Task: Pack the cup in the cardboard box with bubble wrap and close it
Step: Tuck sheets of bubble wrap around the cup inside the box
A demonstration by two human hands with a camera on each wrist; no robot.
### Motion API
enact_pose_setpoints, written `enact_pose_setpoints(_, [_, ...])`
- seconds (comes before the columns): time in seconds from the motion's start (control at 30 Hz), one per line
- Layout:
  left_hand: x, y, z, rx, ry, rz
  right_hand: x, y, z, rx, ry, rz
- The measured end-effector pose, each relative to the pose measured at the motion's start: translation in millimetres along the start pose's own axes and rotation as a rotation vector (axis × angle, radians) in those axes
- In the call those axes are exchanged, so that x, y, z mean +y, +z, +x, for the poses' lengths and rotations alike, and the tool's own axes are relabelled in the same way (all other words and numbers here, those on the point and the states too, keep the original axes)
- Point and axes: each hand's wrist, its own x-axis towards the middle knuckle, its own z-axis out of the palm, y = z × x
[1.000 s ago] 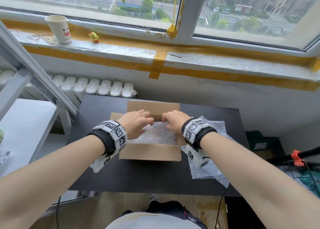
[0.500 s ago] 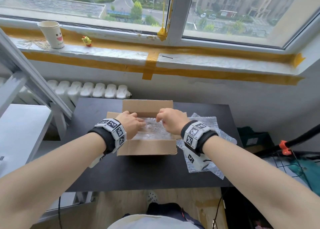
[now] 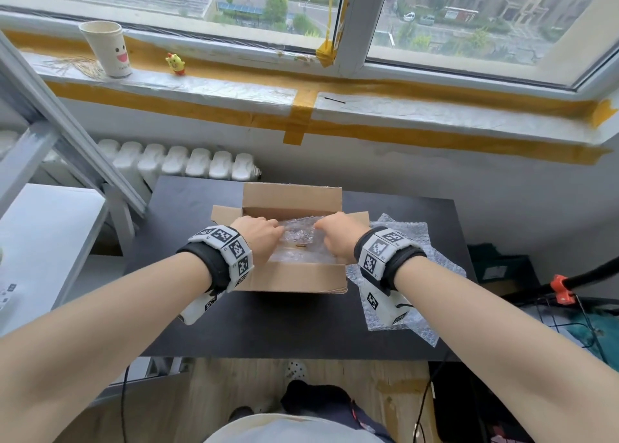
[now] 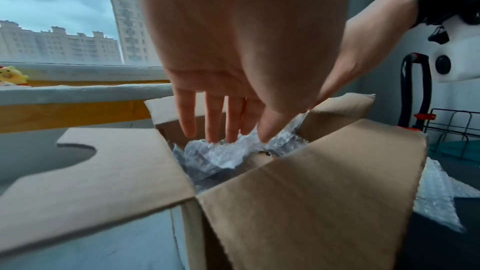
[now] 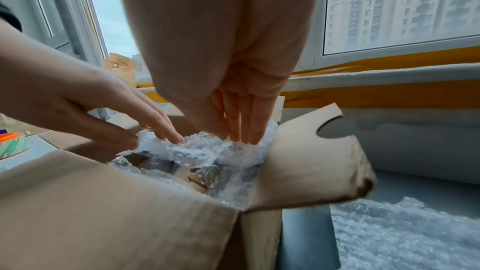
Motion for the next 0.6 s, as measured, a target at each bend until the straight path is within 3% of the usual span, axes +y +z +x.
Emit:
enact_pose_setpoints(0.2, [-7,7,4,-0.071,-0.101,-0.024,4,7,6,0.054,-0.002,0.026])
enact_pose_setpoints(0.33, [-1,-1,0,0.149,0.045,-0.002,8,8,2,0.102,-0.040,-0.126])
enact_pose_setpoints(0.37, [0,-3,0,0.139,0.097,-0.021,10,7,3,0.087,-0.061,-0.131])
enact_pose_setpoints(0.47, [-2,-3,-2,-0.021,0.131,-0.118,10,7,8,-0.052,-0.071,-0.064])
enact_pose_setpoints(0.6, [-8,3,2,-0.177,0.044,-0.117,3,10,10,-0.190,-0.022,-0.004])
